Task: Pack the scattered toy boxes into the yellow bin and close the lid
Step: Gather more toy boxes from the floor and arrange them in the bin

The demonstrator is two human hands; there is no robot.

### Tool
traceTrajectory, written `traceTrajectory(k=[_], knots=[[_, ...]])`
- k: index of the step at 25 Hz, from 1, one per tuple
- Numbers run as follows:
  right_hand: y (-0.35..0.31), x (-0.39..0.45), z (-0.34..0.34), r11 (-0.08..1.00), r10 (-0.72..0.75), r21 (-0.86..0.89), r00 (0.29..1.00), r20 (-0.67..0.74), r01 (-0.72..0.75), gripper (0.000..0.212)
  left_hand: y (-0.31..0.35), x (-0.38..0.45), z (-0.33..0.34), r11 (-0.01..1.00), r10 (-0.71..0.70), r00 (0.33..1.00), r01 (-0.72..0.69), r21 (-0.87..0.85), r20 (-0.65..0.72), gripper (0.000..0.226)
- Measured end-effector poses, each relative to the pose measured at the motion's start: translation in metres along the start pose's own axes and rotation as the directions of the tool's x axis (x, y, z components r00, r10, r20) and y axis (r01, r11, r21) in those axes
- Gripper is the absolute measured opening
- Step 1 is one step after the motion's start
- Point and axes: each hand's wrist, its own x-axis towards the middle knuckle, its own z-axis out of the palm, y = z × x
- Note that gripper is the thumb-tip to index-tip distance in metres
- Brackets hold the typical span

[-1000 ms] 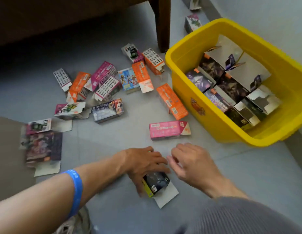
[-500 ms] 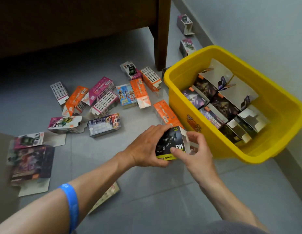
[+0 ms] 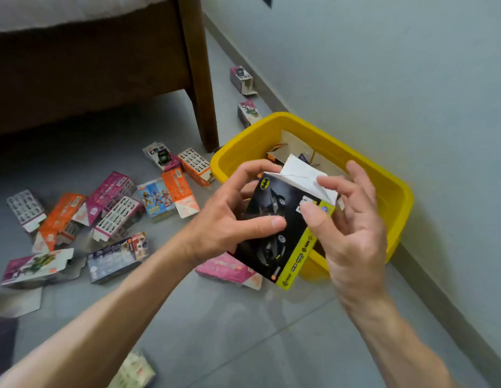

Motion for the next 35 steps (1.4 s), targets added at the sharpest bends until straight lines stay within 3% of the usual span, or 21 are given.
traceTrajectory(k=[2, 4, 5, 8, 9, 11, 14, 16, 19, 23, 25, 27, 29, 31, 33, 35], knots=[[-0.001, 0.022, -0.009, 0.966, 0.192, 0.179, 0.981, -0.009, -0.187, 0.075, 0.006, 0.021, 0.018, 0.996, 0.037, 0.999, -0.034, 0.083, -0.038, 0.050], [0.000, 0.037, -0.027, 0.915, 0.230, 0.325, 0.970, 0.074, -0.241, 0.094, 0.004, 0.039, 0.032, 0.986, 0.060, 0.996, -0.048, 0.158, -0.072, 0.045], [-0.001, 0.042, -0.038, 0.944, 0.148, 0.285, 0.985, 0.086, -0.167, 0.088, 0.001, 0.048, 0.039, 0.981, 0.073, 0.995, -0.058, 0.188, -0.073, 0.045], [0.001, 0.056, -0.072, 0.988, -0.141, -0.048, 0.985, 0.102, 0.146, 0.038, -0.009, 0.073, 0.052, 0.973, 0.081, 0.994, -0.062, 0.220, -0.077, 0.057], [0.004, 0.058, -0.083, 0.966, -0.172, -0.175, 0.978, 0.116, 0.190, 0.029, -0.013, 0.080, 0.055, 0.967, 0.063, 0.994, -0.038, 0.250, -0.090, 0.062], [0.017, 0.058, -0.101, 0.895, -0.086, -0.419, 0.982, 0.166, 0.149, 0.027, -0.027, 0.084, 0.051, 0.885, -0.002, 0.995, 0.046, 0.463, -0.095, 0.064], [0.041, 0.052, -0.109, 0.716, 0.116, -0.689, 0.954, 0.276, 0.112, 0.044, -0.052, 0.072, 0.027, 0.551, -0.103, 0.994, 0.024, 0.834, 0.040, 0.031], [0.049, 0.058, -0.105, 0.616, 0.174, -0.769, 0.923, 0.342, 0.169, 0.049, -0.065, 0.059, 0.015, 0.438, -0.185, 0.973, -0.042, 0.898, 0.135, 0.043], [0.059, 0.066, -0.098, 0.455, 0.313, -0.839, 0.829, 0.463, 0.297, 0.043, -0.078, 0.054, 0.006, 0.284, -0.177, 0.950, -0.203, 0.937, 0.259, 0.056], [0.073, 0.064, -0.089, 0.012, 0.448, -0.886, 0.790, 0.418, 0.463, 0.013, -0.087, 0.049, 0.009, 0.208, -0.028, 0.949, -0.300, 0.931, 0.313, 0.038], [0.080, 0.066, -0.078, -0.145, 0.567, -0.841, 0.740, 0.361, 0.521, 0.021, -0.093, 0.041, 0.013, 0.221, 0.036, 0.951, -0.307, 0.925, 0.307, 0.034], [0.088, 0.068, -0.071, -0.166, 0.676, -0.820, 0.669, 0.310, 0.547, 0.031, -0.095, 0.034, 0.017, 0.231, 0.049, 0.958, -0.288, 0.929, 0.284, 0.035], [0.088, 0.069, -0.067, -0.124, 0.703, -0.857, 0.653, 0.280, 0.500, 0.034, -0.094, 0.032, 0.018, 0.219, 0.011, 0.964, -0.263, 0.940, 0.267, 0.038], [0.077, 0.066, -0.070, -0.088, 0.653, -0.906, 0.711, 0.261, 0.414, 0.036, -0.092, 0.031, 0.020, 0.211, 0.000, 0.963, -0.264, 0.941, 0.270, 0.043], [0.067, 0.063, -0.056, -0.024, 0.496, -0.930, 0.812, 0.307, 0.366, 0.048, -0.092, 0.021, 0.012, 0.215, 0.088, 0.974, -0.223, 0.951, 0.209, 0.050], [0.052, 0.057, -0.020, 0.172, 0.317, -0.901, 0.843, 0.434, 0.398, 0.052, -0.093, 0.003, -0.010, 0.252, 0.222, 0.975, -0.079, 0.964, 0.022, 0.051]])
